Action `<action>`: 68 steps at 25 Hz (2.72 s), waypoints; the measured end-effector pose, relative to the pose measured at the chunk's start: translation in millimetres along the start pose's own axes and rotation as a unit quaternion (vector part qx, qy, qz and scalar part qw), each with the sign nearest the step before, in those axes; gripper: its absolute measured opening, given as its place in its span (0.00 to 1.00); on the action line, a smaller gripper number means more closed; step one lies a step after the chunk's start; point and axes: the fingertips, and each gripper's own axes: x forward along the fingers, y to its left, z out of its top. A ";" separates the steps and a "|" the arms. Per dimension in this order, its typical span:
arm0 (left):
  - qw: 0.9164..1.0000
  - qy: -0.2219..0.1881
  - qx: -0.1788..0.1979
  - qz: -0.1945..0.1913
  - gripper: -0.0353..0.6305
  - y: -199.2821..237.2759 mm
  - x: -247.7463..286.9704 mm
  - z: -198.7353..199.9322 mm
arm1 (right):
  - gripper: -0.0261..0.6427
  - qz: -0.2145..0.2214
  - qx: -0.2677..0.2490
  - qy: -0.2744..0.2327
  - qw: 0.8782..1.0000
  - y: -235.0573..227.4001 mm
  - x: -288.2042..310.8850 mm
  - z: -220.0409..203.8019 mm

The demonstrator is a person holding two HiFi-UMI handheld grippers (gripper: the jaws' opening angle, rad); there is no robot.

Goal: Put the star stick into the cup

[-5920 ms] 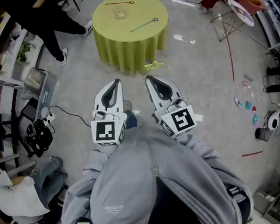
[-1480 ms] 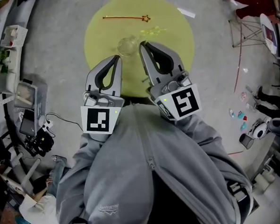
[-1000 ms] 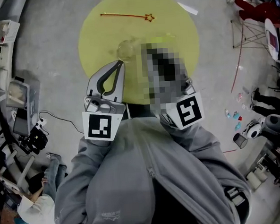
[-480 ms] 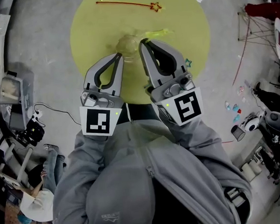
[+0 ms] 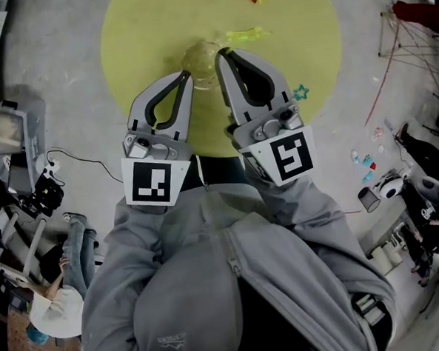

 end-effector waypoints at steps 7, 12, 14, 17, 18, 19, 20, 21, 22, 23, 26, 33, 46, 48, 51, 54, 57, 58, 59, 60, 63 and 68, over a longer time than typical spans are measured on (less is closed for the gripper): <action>1.000 0.000 -0.008 0.005 0.08 -1.3 -2.4 -3.1 | 0.09 -0.002 0.006 0.031 1.000 0.9 1.7 -21.5; 1.000 0.003 -0.005 0.004 0.08 0.2 -3.7 -6.6 | 0.09 -0.006 0.011 0.058 0.998 2.9 5.0 -34.6; 1.000 0.002 -0.012 0.005 0.08 0.7 -3.6 -7.9 | 0.09 -0.007 0.014 0.067 0.998 4.1 5.9 -38.8; 1.000 -0.002 -0.023 0.008 0.08 -0.6 -3.8 -7.7 | 0.09 -0.011 0.016 0.080 0.997 5.1 5.6 -43.6; 1.000 -0.001 -0.023 0.007 0.08 -1.7 -4.1 -8.2 | 0.09 -0.013 0.016 0.084 0.996 5.1 5.4 -45.1; 1.000 0.000 -0.024 0.006 0.08 -2.7 -4.5 -8.9 | 0.09 -0.015 0.016 0.088 0.996 5.0 5.3 -46.6; 1.000 0.001 -0.025 0.004 0.08 -3.5 -4.8 -9.7 | 0.09 -0.017 0.016 0.093 0.995 4.8 5.4 -48.0; 1.000 0.002 -0.027 0.004 0.08 -4.0 -5.1 -10.2 | 0.09 -0.020 0.017 0.097 0.995 4.3 5.7 -49.6; 1.000 0.002 -0.028 0.003 0.08 -4.2 -5.2 -10.4 | 0.09 -0.022 0.018 0.102 0.994 3.7 6.1 -51.3; 1.000 0.001 -0.029 0.003 0.08 -4.2 -5.1 -10.4 | 0.09 -0.024 0.020 0.109 0.994 3.1 6.5 -53.5; 1.000 0.002 -0.028 0.002 0.08 -5.6 -4.8 -10.6 | 0.09 -0.024 0.026 0.123 0.992 1.5 5.9 -58.5; 1.000 -0.001 -0.031 0.003 0.08 -7.6 -10.3 -8.4 | 0.10 -0.039 0.033 0.118 0.992 -0.1 -3.2 -56.4; 0.999 -0.031 -0.033 0.003 0.08 -25.3 -32.2 29.3 | 0.09 -0.068 0.019 0.097 0.993 7.5 -35.6 -12.2; 0.999 -0.042 -0.028 0.004 0.08 -28.5 -38.9 43.0 | 0.09 -0.077 0.014 0.085 0.993 9.3 -43.6 1.9; 0.998 -0.055 -0.017 0.003 0.08 -35.7 -48.1 64.0 | 0.09 -0.087 0.002 0.064 0.994 12.0 -55.9 25.7; 0.998 -0.061 -0.013 0.002 0.08 -43.8 -57.8 82.9 | 0.09 -0.093 -0.006 0.055 0.994 15.5 -68.4 44.5; 0.998 -0.066 -0.013 0.005 0.08 -49.6 -65.8 97.8 | 0.09 -0.097 -0.008 0.050 0.994 17.6 -79.4 57.6; 0.998 -0.067 -0.013 0.006 0.08 -51.5 -68.3 102.2 | 0.09 -0.097 -0.009 0.049 0.994 18.5 -83.0 62.2; 0.998 -0.068 -0.013 0.007 0.08 -53.4 -70.9 106.6 | 0.09 -0.097 -0.010 0.046 0.994 19.8 -86.8 67.7; 0.998 -0.069 -0.012 0.008 0.08 -55.3 -73.9 110.7 | 0.09 -0.096 -0.012 0.042 0.994 21.7 -90.7 74.3; 0.997 -0.071 -0.004 0.012 0.08 -58.8 -84.0 122.9 | 0.09 -0.094 -0.023 0.021 0.995 30.4 -102.2 100.4; 0.996 -0.085 0.005 0.023 0.08 -64.3 -108.2 147.0 | 0.09 -0.094 -0.057 -0.017 0.994 54.2 -126.3 145.6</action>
